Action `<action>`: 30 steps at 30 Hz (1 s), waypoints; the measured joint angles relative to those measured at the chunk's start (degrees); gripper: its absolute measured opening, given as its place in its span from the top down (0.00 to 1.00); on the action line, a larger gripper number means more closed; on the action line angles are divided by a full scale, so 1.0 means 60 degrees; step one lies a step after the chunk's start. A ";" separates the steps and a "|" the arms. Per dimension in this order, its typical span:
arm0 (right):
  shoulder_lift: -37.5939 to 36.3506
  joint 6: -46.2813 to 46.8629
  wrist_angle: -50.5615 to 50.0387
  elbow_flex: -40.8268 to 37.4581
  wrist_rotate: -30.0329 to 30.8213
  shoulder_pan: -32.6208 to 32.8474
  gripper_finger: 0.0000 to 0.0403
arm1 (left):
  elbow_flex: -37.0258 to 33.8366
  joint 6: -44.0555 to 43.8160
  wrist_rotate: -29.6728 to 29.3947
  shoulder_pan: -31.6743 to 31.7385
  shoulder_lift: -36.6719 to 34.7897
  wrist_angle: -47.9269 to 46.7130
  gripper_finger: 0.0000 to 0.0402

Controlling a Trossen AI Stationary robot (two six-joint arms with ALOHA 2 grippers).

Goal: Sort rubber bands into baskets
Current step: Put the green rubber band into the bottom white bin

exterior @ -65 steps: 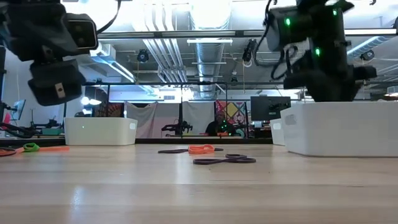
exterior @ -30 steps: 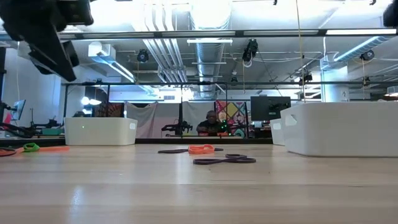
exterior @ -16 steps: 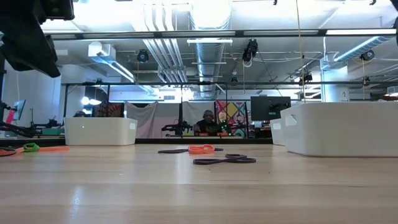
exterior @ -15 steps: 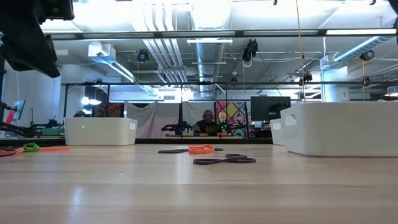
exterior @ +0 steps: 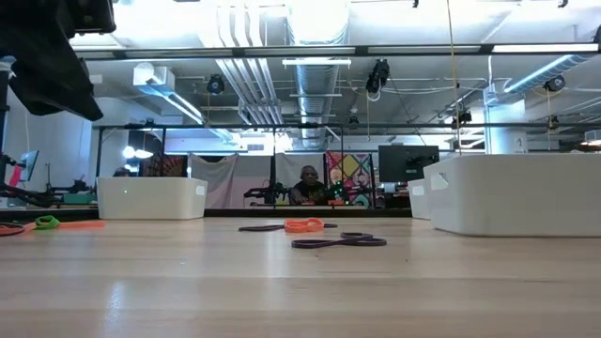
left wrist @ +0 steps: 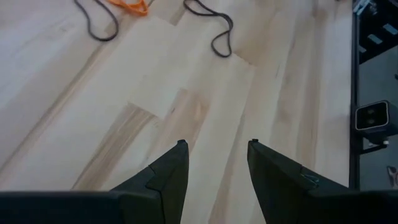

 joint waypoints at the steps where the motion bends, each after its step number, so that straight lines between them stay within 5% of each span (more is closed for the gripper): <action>1: 0.0000 0.0167 0.0050 -0.0156 -0.0131 0.0055 0.20 | -0.0026 0.0054 0.0001 0.0000 0.0050 0.0163 0.63; 7: 0.0015 0.1533 0.1349 -0.1232 -0.1243 0.0290 0.23 | -0.0041 0.0187 0.0020 0.0000 0.0325 0.0642 0.63; 15: 0.0022 0.2109 0.1670 -0.2206 -0.4100 0.0935 0.31 | -0.0041 0.0206 0.0108 -0.0015 0.0456 0.0884 0.63; 30: 0.0040 0.2802 0.2751 -0.2618 -0.3060 0.0879 0.52 | -0.0041 0.0475 0.0107 -0.0018 0.0580 0.1124 0.63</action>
